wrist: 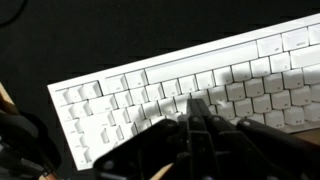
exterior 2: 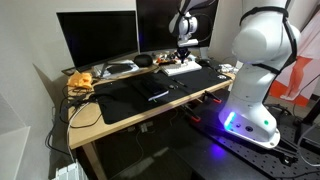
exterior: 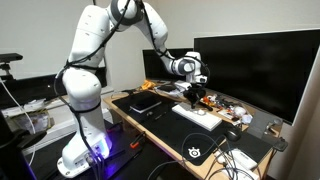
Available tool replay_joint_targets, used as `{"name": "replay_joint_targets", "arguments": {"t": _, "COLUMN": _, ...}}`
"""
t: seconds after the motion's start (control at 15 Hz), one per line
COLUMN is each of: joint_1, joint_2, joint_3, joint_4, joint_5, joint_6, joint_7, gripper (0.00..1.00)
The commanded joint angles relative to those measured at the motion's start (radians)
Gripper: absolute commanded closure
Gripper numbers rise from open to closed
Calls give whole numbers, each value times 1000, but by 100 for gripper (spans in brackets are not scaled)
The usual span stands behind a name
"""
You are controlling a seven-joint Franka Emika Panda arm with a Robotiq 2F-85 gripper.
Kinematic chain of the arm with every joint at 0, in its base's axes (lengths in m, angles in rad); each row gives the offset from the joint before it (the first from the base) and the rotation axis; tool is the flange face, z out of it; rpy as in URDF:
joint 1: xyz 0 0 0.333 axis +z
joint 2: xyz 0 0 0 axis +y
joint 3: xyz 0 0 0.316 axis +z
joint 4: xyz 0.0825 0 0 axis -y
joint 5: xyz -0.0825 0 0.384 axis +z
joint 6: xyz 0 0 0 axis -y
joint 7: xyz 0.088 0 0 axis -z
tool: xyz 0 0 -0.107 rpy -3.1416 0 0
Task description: Press two keys on the keyboard
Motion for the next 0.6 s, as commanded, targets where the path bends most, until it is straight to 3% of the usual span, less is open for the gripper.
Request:
{"name": "replay_joint_targets", "arguments": {"t": 0.0, "joint_1": 6, "joint_2": 29, "joint_3": 1, "joint_4": 24, "joint_5": 8, "joint_6": 16, "joint_7": 22, "gripper": 100}}
{"name": "replay_joint_targets", "arguments": {"t": 0.53, "joint_1": 13, "joint_2": 68, "joint_3": 4, "joint_4": 55, "joint_5": 6, "joint_6": 9, "joint_7": 24, "gripper": 100}}
